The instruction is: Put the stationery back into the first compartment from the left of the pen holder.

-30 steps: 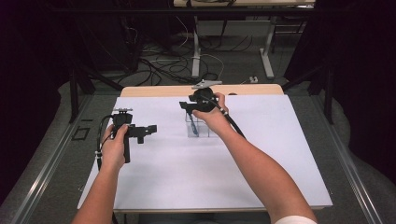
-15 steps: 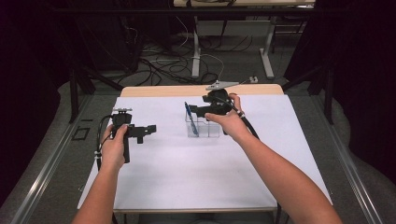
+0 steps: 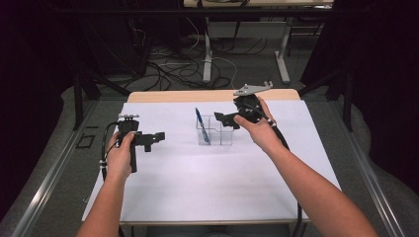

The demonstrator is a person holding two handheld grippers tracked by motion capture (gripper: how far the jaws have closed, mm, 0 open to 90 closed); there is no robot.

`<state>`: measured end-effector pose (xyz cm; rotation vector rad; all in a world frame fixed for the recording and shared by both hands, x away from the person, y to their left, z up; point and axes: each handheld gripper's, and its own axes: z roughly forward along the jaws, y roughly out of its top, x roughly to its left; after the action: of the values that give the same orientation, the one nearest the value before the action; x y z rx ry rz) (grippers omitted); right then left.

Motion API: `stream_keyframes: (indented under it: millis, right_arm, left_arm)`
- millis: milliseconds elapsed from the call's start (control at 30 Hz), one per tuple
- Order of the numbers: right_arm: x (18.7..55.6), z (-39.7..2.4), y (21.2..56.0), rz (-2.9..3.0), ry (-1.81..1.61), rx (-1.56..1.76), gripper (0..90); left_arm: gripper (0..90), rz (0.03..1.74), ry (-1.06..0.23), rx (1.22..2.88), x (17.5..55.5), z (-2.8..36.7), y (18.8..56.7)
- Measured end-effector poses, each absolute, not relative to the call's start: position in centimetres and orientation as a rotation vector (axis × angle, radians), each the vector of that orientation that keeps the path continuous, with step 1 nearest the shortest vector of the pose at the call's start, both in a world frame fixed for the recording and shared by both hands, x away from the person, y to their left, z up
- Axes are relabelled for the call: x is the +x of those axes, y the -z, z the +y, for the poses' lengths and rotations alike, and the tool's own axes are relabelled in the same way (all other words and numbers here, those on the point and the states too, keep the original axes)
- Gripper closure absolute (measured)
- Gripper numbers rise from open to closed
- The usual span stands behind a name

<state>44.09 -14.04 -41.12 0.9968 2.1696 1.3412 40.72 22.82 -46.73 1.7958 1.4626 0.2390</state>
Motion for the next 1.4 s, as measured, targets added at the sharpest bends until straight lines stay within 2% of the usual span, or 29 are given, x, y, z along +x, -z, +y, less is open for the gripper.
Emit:
stream_keyframes:
  millis: [200, 800, 1400]
  right_arm:
    - [43.2, -16.0, 41.3, 2.146, -1.32, 1.017, 0.0]
    - [41.0, -22.4, 44.0, 2.05, -1.252, 1.185, 0.0]
    - [38.8, -28.8, 48.6, 1.949, -1.189, 1.372, 0.0]
  left_arm:
    - [0.5, 1.46, -0.227, 1.801, 40.7, 22.9, 46.7]
    - [0.5, 1.45, -0.229, 1.808, 40.6, 23.2, 46.8]
    - [0.5, 1.46, -0.248, 1.789, 40.6, 23.6, 46.9]
